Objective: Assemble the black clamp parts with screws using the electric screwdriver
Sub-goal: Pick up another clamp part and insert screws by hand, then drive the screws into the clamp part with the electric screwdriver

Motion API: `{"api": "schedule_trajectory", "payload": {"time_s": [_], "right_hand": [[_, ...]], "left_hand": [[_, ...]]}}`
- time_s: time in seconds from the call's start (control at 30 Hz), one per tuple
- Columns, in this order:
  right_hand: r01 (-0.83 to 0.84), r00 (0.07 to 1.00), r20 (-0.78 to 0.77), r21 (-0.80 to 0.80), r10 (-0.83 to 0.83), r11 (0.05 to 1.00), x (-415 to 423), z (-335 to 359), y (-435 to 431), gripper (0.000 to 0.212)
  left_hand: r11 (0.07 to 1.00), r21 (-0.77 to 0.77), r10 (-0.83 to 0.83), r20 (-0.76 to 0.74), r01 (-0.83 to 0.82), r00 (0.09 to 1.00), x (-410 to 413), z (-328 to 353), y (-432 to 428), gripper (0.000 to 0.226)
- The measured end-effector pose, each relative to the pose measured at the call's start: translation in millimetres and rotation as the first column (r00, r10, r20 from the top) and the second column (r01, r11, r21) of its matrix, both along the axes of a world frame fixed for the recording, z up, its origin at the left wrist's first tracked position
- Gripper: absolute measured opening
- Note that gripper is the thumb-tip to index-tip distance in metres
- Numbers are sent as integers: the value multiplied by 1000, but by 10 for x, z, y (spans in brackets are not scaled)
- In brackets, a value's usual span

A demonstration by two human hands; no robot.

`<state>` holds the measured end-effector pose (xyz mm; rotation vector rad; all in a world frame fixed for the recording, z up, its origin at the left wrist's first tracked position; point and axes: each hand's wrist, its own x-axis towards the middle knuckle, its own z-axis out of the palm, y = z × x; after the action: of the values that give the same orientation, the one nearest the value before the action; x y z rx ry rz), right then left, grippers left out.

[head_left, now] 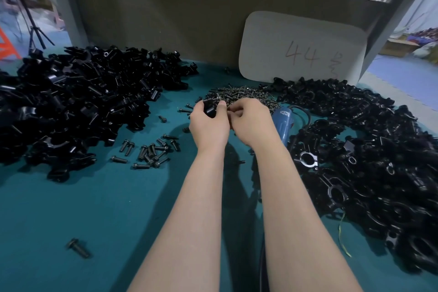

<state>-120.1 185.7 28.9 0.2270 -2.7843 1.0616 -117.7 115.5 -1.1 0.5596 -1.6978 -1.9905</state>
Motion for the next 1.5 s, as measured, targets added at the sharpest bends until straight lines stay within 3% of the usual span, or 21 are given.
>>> {"api": "schedule_trajectory", "payload": {"time_s": [0.1, 0.23, 0.4, 0.5, 0.57, 0.63, 0.73, 0.9, 1.03, 1.2, 1.27, 1.33, 1.4, 1.5], "right_hand": [[10, 1000, -5, 40, -10, 999, 4, -10, -27, 25], [14, 1000, 18, 85, -15, 996, -15, -97, -41, 14], [5, 1000, -13, 85, -3, 996, -10, -136, -24, 40], [58, 998, -4, -2, -58, 998, -8, -43, 33, 46], [185, 983, 5, 31, -185, 982, -56, 17, 168, 42], [320, 939, 73, 169, -336, 932, -85, 55, 344, 44], [319, 860, 283, 351, -425, 880, -33, 50, 453, 74], [269, 852, 281, 489, -441, 830, -39, -56, 423, 91], [325, 841, 253, 472, -479, 820, -104, -109, 462, 76], [384, 846, 268, 292, -460, 876, -118, -69, 492, 43], [376, 876, 265, 147, -403, 915, -127, -17, 539, 37], [359, 915, 225, -76, -335, 930, -101, 67, 586, 35], [325, 945, 165, -350, -284, 879, -51, 158, 585, 31], [248, 965, 136, -740, -223, 625, -30, 238, 513, 27]], "left_hand": [[1000, -8, -4, 13, 4, 1000, -5, 14, 9, 18], [999, 28, -21, 32, 20, 999, 5, 13, 25, 13], [997, 59, -48, 39, 46, 998, 19, 22, 18, 17], [979, 176, -106, 7, 103, 994, 15, 46, 4, 10], [932, 333, -143, -28, 144, 989, 11, 56, -25, 11], [837, 521, -166, -54, 169, 985, 6, 58, -75, 13], [675, 710, -212, -74, 201, 974, 15, 62, -137, 16], [599, 767, -269, -78, 230, 960, 39, 86, -149, 16], [592, 772, -277, -74, 231, 958, 44, 90, -155, 14], [647, 732, -252, -59, 214, 966, 27, 64, -154, 22], [707, 683, -205, -51, 184, 977, 8, 43, -148, 25], [767, 619, -176, -46, 167, 983, 9, 30, -138, 10], [835, 532, -152, -21, 139, 988, 19, 20, -128, 7], [930, 355, -105, 18, 92, 994, 4, -29, -126, 10]]}}
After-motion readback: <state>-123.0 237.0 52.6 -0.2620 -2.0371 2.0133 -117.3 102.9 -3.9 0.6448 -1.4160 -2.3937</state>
